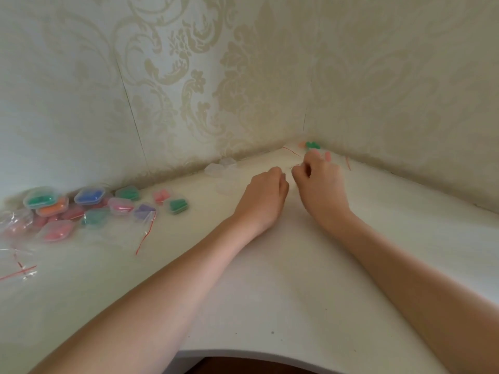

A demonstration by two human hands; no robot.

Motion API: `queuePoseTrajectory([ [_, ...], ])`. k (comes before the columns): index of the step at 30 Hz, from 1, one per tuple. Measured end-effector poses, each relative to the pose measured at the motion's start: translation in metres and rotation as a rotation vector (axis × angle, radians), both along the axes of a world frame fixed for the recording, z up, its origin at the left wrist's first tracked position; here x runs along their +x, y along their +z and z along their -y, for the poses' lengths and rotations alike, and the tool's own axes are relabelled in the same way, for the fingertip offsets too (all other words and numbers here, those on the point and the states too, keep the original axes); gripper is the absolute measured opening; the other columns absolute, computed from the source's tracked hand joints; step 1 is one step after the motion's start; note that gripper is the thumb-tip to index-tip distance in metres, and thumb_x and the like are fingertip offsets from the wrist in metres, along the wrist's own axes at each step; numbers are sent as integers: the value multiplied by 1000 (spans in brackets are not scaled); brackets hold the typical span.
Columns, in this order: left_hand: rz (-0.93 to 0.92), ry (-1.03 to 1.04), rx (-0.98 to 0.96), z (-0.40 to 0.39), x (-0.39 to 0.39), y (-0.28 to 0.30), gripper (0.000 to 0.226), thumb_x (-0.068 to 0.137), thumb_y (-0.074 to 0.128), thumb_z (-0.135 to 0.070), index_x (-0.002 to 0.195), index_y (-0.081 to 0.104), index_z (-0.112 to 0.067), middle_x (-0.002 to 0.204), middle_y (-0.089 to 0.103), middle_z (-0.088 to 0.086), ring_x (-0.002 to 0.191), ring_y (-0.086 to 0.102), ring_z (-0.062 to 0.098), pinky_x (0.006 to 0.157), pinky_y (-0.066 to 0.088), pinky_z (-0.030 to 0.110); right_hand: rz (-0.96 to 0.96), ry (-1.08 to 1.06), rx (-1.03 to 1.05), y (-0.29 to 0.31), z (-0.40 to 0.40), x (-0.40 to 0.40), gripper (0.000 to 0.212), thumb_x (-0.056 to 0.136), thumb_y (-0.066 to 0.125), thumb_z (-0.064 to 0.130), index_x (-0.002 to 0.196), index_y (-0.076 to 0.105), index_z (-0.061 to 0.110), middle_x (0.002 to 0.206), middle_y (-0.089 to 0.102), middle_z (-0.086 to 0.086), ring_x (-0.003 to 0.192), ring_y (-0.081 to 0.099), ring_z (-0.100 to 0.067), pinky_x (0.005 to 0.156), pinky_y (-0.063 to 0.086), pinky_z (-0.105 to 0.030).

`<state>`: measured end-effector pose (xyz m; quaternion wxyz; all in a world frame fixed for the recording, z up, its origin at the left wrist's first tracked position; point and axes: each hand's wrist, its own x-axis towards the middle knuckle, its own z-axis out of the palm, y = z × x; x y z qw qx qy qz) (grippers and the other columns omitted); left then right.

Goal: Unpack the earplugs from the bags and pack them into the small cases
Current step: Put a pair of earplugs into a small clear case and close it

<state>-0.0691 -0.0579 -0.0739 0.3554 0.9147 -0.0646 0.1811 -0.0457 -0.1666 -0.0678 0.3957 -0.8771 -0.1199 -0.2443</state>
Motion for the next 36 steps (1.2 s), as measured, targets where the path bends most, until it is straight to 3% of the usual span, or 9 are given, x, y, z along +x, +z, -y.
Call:
queuePoseTrajectory([
  [4, 22, 64, -68, -1, -1, 0, 38, 100, 34, -21, 63, 30, -15, 63, 40, 0, 59, 36, 19, 54, 22, 34, 36, 59, -143, 3, 9, 2, 20, 86, 47, 7, 72, 35, 12, 62, 45, -7, 53, 38, -23, 85, 44, -45],
  [10, 123, 100, -153, -2, -4, 2, 36, 100, 38, -31, 69, 41, -13, 62, 44, -3, 59, 41, 18, 55, 29, 33, 147, 236, -404, 1, 11, 1, 21, 86, 50, 0, 89, 69, 8, 127, 53, -4, 107, 48, -20, 87, 41, -37],
  [13, 255, 48, -51, 2, -9, 4, 32, 101, 37, -31, 76, 41, -10, 60, 43, -4, 62, 45, 23, 57, 33, 38, 72, 248, -315, -1, 10, 1, 26, 95, 44, 20, 85, 66, 10, 110, 61, -5, 98, 52, -24, 78, 45, -38],
  [18, 385, -92, 90, 3, -10, 0, 27, 100, 38, -31, 88, 52, -11, 75, 61, 3, 70, 57, 26, 63, 46, 43, -73, 330, -187, -4, 10, 6, 20, 91, 45, 1, 103, 61, -1, 88, 58, -6, 79, 53, -22, 69, 37, -30],
  [21, 333, 7, -217, 3, -11, 5, 32, 99, 37, -39, 87, 46, -11, 66, 54, -1, 61, 58, 24, 56, 50, 41, -113, 384, -64, 0, 11, 6, 52, 95, 54, 22, 143, 38, 30, 113, 61, 4, 78, 54, -13, 74, 40, -14],
  [24, 119, 119, -751, -2, -8, 15, 26, 99, 41, -36, 87, 45, -14, 77, 54, 0, 51, 59, 18, 45, 52, 33, -116, 432, 24, 3, 13, 6, 51, 93, 56, 33, 141, 38, 35, 124, 53, 10, 97, 57, -9, 83, 31, 4],
  [26, -13, 106, -962, -6, -4, 17, 19, 98, 44, -24, 87, 49, -10, 88, 57, 4, 57, 64, 19, 49, 55, 30, -128, 487, 55, 2, 14, 7, 47, 92, 56, 37, 138, 48, 29, 133, 51, 11, 114, 55, -7, 100, 34, -9],
  [28, -51, 55, -1044, -9, -1, 17, 17, 97, 46, -14, 93, 57, 0, 87, 63, 10, 63, 67, 16, 55, 56, 26, -172, 529, 72, 0, 14, 6, 43, 91, 57, 38, 133, 53, 31, 135, 53, 12, 113, 54, 4, 104, 38, -21],
  [36, -55, 55, -1200, -17, 7, 8, 8, 84, 69, -8, 81, 62, -6, 80, 67, 10, 64, 67, 11, 62, 55, 18, -110, 520, 68, 0, 10, 3, 24, 93, 58, 14, 93, 67, 37, 84, 65, 29, 82, 57, 11, 75, 37, -4],
])
